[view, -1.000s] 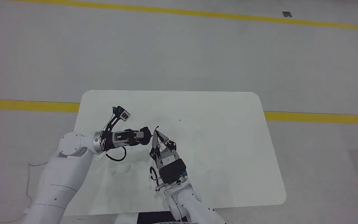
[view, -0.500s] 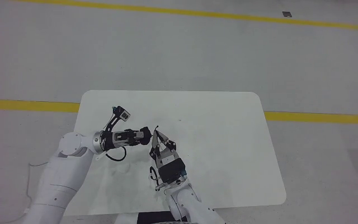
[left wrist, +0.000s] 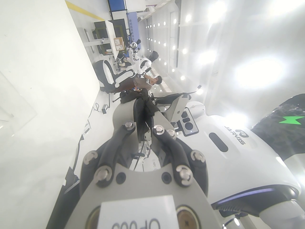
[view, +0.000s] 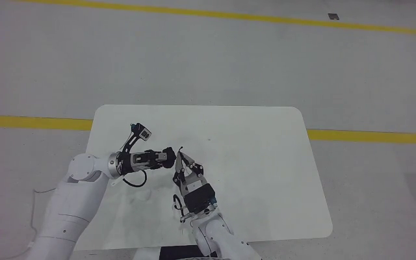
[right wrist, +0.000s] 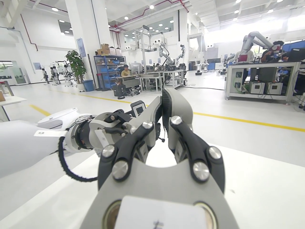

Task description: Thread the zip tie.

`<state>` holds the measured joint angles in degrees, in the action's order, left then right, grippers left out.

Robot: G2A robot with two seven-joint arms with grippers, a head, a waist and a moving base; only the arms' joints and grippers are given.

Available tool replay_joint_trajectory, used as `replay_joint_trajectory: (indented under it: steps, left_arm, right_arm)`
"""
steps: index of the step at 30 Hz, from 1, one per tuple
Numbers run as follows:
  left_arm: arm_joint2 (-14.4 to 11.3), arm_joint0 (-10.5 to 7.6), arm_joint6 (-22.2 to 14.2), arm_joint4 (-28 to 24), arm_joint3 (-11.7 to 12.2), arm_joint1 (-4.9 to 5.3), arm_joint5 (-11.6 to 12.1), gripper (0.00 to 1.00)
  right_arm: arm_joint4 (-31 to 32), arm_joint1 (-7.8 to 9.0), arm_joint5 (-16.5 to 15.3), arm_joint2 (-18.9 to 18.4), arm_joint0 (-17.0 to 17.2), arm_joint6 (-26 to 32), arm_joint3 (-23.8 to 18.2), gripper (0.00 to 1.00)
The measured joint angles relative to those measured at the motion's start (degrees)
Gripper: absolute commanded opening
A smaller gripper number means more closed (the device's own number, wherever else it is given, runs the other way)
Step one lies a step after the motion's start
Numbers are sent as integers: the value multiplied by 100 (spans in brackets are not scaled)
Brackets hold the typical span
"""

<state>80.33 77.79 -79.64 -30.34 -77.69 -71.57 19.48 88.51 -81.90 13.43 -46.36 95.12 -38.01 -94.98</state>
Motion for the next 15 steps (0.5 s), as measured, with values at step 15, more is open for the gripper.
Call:
replay_joint_trajectory:
  steps: [15]
  left_arm:
    - [0, 0, 0, 0, 0, 0, 0, 0]
  right_arm:
    - [-23, -3, -68, -15, -1, 136, 33, 0]
